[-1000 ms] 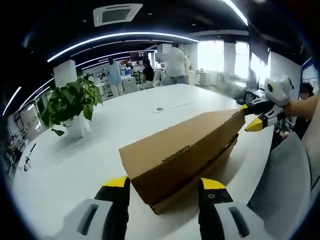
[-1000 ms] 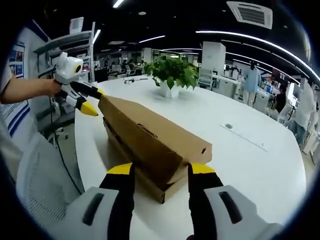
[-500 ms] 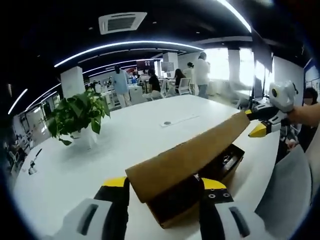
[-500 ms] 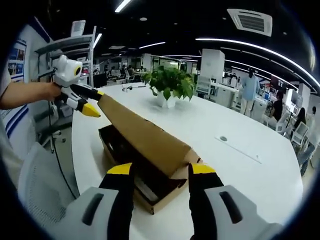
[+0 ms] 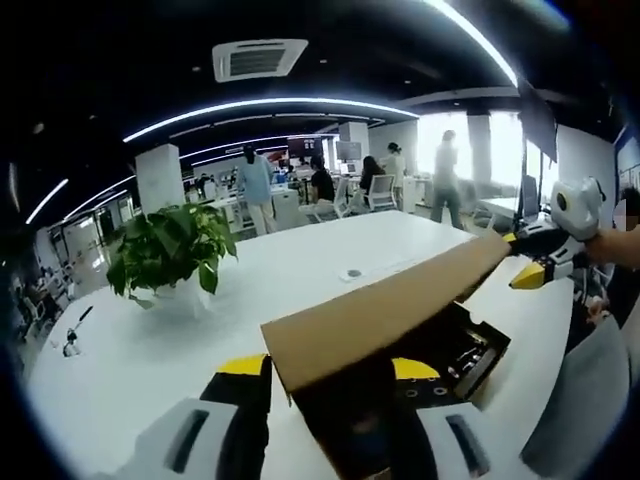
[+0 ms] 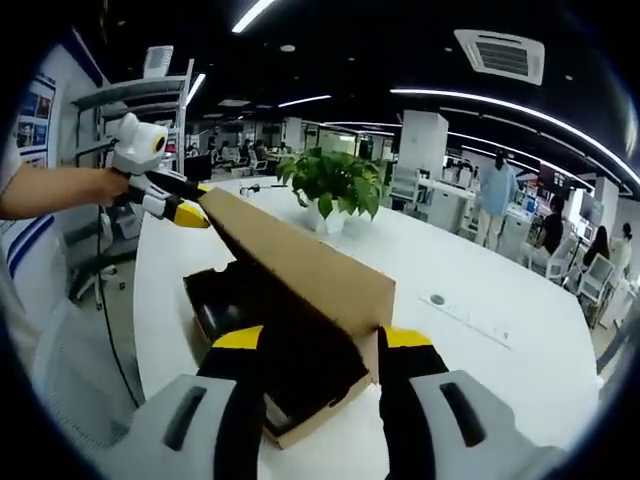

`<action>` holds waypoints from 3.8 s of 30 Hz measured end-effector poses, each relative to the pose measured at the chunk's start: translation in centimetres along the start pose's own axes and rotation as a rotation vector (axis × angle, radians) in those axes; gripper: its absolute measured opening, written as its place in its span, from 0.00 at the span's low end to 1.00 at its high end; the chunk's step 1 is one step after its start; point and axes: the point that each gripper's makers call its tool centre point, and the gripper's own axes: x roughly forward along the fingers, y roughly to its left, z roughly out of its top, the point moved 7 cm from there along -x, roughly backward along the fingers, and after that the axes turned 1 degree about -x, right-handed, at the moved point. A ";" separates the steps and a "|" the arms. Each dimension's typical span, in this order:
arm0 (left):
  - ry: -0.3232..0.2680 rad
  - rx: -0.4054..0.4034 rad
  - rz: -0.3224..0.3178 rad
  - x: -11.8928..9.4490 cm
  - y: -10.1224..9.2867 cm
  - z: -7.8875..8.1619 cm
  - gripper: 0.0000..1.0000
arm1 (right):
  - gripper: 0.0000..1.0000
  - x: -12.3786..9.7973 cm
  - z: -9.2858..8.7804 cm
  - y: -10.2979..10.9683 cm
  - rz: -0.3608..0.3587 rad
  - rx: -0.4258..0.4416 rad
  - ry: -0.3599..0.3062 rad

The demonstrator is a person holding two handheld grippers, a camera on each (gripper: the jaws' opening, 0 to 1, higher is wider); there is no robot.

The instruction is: Operate the shoe box by opening the lid, removing the specified soft item, and placing it in the target area until the item is outside and the box remains undamaged.

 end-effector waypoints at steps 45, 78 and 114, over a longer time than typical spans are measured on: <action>-0.022 0.003 0.192 4.6 5.2 3.3 0.04 | 0.23 4.2 -2.5 -4.6 -0.047 0.079 0.055; -0.031 -0.029 0.178 8.4 6.9 3.1 0.06 | 0.01 7.0 -5.9 -6.4 -0.130 0.108 0.121; 0.115 -0.135 0.178 10.2 6.4 -3.9 0.02 | 0.02 9.0 -6.0 -8.3 -0.112 0.080 0.145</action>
